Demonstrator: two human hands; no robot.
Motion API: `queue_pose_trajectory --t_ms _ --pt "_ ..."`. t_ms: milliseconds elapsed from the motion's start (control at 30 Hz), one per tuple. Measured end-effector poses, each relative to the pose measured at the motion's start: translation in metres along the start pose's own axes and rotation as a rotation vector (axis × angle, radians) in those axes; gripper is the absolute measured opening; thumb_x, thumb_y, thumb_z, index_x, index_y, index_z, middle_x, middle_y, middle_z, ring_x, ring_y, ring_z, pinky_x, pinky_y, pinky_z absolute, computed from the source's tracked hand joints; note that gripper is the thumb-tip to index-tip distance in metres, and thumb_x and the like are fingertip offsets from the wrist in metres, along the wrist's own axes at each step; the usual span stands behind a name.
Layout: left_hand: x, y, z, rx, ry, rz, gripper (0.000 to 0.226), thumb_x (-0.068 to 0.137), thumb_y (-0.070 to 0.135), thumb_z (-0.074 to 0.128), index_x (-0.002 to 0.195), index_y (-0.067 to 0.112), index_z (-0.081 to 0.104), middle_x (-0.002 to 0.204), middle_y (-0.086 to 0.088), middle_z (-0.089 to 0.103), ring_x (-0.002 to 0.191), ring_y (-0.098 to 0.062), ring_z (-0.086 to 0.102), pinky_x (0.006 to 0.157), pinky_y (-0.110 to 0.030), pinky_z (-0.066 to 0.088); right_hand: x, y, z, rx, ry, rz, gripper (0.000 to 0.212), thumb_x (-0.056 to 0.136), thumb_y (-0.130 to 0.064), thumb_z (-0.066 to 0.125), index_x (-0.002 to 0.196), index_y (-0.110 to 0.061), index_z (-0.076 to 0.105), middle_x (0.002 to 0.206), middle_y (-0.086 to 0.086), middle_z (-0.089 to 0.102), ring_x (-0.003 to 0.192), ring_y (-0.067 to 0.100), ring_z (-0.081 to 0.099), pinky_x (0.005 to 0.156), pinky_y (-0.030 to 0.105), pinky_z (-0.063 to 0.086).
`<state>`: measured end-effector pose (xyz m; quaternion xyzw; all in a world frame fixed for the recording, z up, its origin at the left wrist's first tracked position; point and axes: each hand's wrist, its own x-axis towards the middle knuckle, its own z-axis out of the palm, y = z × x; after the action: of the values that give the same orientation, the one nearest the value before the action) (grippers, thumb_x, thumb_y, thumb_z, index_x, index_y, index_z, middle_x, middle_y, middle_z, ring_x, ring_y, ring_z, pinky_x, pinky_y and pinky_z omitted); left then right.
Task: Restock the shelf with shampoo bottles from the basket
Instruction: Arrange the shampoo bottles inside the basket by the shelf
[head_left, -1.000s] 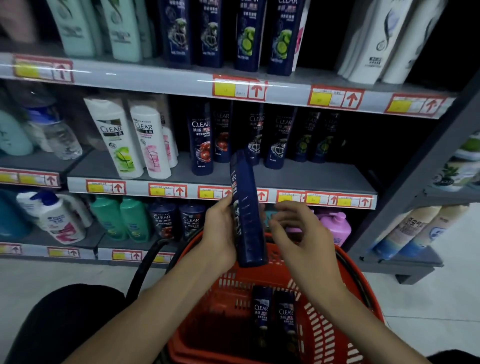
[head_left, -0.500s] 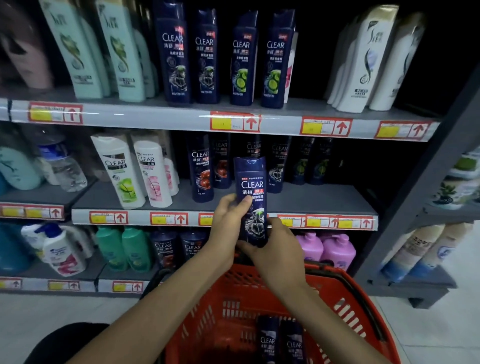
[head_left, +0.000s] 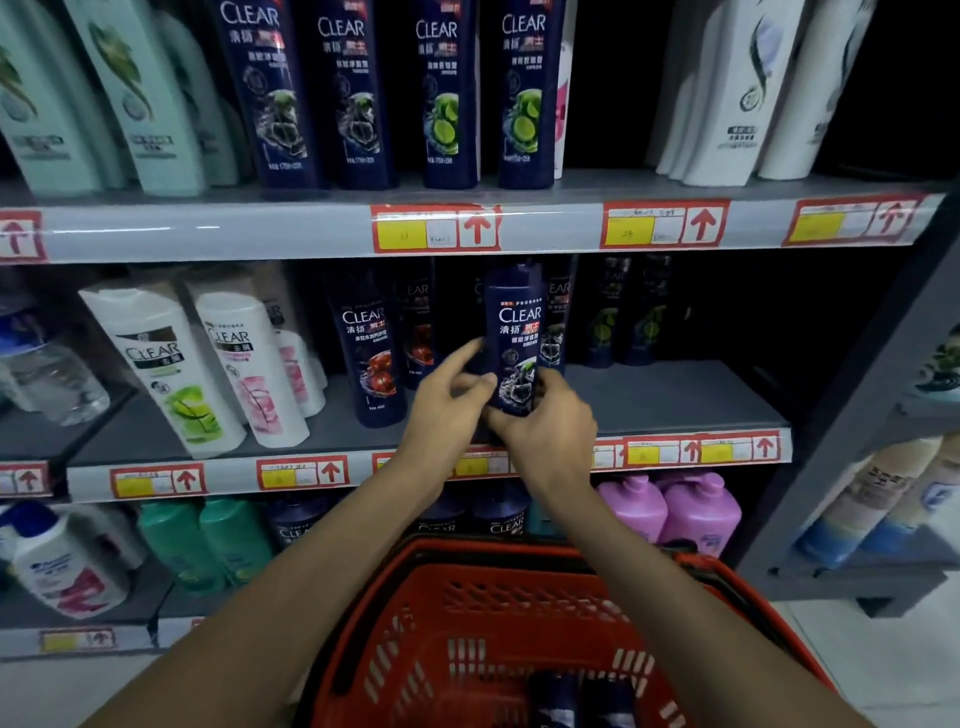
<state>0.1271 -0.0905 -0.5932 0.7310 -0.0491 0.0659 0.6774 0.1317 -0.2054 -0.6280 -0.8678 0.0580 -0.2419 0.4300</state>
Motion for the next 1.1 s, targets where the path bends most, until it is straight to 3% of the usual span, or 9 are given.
queue_pose_trajectory --t_ms 133,333,467,633,733,800,967,1100 --pt "0.017 -0.007 -0.001 0.072 -0.026 0.023 0.052 0.1 0.016 0.058 0.146 0.038 0.048 0.1 0.016 0.068 0.103 -0.006 0.065 0.103 -0.04 0.052 0.023 0.007 0.016 0.025 0.027 -0.017 0.04 0.077 -0.041 0.077 0.11 -0.025 0.061 0.092 -0.007 0.072 0.081 0.018 0.067 0.069 0.034 0.053" --pt "0.032 -0.028 0.008 0.021 -0.052 -0.039 0.063 0.097 0.009 0.059 0.149 0.04 0.043 0.123 0.006 0.064 0.118 -0.013 0.06 0.107 -0.044 0.048 0.039 0.022 0.036 0.024 0.034 0.003 0.04 0.081 -0.027 0.076 0.117 -0.02 0.06 0.103 0.0 0.072 0.092 0.023 0.067 0.079 0.036 0.055" --pt "0.032 -0.032 0.013 0.007 -0.068 -0.067 0.063 0.095 0.006 0.058 0.148 0.038 0.044 0.125 0.007 0.061 0.123 -0.015 0.057 0.109 -0.044 0.047 0.041 0.026 0.044 -0.005 0.024 0.031 0.049 0.082 -0.025 0.072 0.128 -0.018 0.057 0.113 0.003 0.069 0.101 0.026 0.067 0.084 0.042 0.057" --pt "0.029 -0.02 0.005 0.059 -0.118 -0.205 0.065 0.096 0.012 0.063 0.153 0.032 0.039 0.14 -0.002 0.056 0.127 -0.016 0.053 0.113 -0.041 0.041 0.034 0.026 0.025 -0.113 -0.137 0.037 0.048 0.084 -0.028 0.078 0.123 -0.012 0.055 0.116 0.009 0.064 0.106 0.03 0.064 0.084 0.038 0.053" --pt "0.02 -0.004 -0.004 0.179 -0.156 -0.235 0.063 0.096 0.015 0.065 0.153 0.023 0.039 0.14 -0.004 0.055 0.126 -0.018 0.053 0.105 -0.032 0.042 0.023 0.025 -0.004 -0.188 -0.192 0.028 0.056 0.081 -0.023 0.081 0.128 -0.013 0.052 0.122 0.009 0.059 0.11 0.03 0.063 0.09 0.038 0.052" --pt "0.012 0.007 -0.01 0.284 -0.179 -0.216 0.066 0.093 0.015 0.069 0.152 0.021 0.041 0.144 -0.008 0.053 0.131 -0.02 0.05 0.107 -0.032 0.041 0.017 0.024 -0.026 -0.266 -0.264 -0.007 0.061 0.083 -0.02 0.079 0.135 -0.014 0.049 0.13 0.009 0.055 0.117 0.031 0.061 0.095 0.039 0.051" --pt "-0.018 0.042 -0.015 0.528 -0.298 -0.137 0.069 0.091 0.014 0.071 0.153 0.017 0.04 0.152 -0.009 0.046 0.142 -0.021 0.041 0.109 -0.025 0.033 0.005 0.018 -0.091 -0.461 -0.48 0.016 0.094 0.079 -0.059 0.076 0.15 -0.011 0.037 0.145 0.012 0.042 0.135 0.033 0.045 0.11 0.04 0.042" --pt "-0.043 0.067 -0.016 0.706 -0.342 -0.016 0.073 0.091 0.03 0.07 0.155 0.023 0.036 0.154 -0.002 0.044 0.14 -0.018 0.042 0.107 -0.022 0.035 -0.004 0.012 -0.138 -0.594 -0.548 0.003 0.115 0.073 -0.078 0.068 0.158 -0.014 0.025 0.156 0.019 0.026 0.149 0.036 0.024 0.12 0.045 0.031"
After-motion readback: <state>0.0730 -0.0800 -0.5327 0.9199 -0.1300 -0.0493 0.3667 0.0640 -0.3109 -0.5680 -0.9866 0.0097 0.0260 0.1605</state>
